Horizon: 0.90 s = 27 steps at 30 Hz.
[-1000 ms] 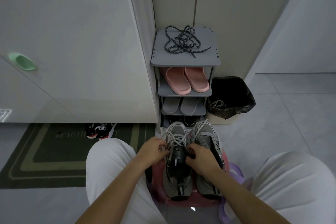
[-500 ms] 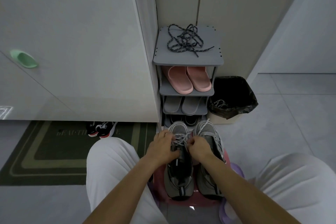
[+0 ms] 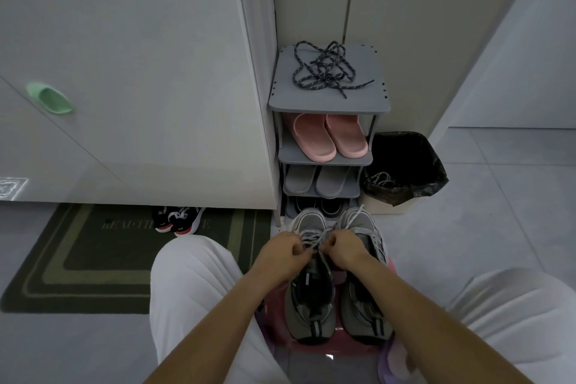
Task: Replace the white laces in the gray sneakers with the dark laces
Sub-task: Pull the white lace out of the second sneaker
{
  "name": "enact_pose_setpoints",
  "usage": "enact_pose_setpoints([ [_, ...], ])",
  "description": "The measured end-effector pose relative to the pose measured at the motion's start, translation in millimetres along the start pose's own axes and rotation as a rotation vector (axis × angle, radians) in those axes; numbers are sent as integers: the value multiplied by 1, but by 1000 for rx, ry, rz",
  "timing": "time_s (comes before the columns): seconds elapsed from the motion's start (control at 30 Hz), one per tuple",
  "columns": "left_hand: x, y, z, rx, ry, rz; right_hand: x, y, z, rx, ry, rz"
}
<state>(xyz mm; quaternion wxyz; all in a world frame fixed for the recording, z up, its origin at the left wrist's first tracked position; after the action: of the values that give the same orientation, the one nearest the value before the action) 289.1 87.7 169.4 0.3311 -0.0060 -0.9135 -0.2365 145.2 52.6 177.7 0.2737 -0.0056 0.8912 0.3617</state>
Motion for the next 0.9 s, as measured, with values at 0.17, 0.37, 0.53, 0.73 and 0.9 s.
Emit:
enact_pose_setpoints([
  [0.17, 0, 3, 2, -76, 133, -28, 1, 1, 0, 8, 50, -48],
  [0.37, -3, 4, 5, -132, 164, 0, -2, 1, -5, 28, 142, -76],
  [0.53, -9, 4, 5, -147, 276, -23, 2, -3, -2, 16, 82, -52],
  [0.73, -12, 2, 5, -154, 320, -35, 10, 3, 0, 100, 80, -109],
  [0.9, -12, 4, 7, -140, 335, -27, 15, 1, -2, 146, -81, -86],
])
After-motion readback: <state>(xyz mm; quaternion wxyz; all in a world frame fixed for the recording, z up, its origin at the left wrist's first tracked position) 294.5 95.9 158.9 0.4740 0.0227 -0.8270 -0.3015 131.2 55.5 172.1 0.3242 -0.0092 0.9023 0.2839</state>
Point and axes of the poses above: each hand's wrist, its own y-axis away from the middle knuckle, its own z-axis out of the palm, x = y × z, the point moved 2 cm from there along -y, towards the middle knuckle, and after that the axes turned 9 degrees about -x, right-handed, at the moved point
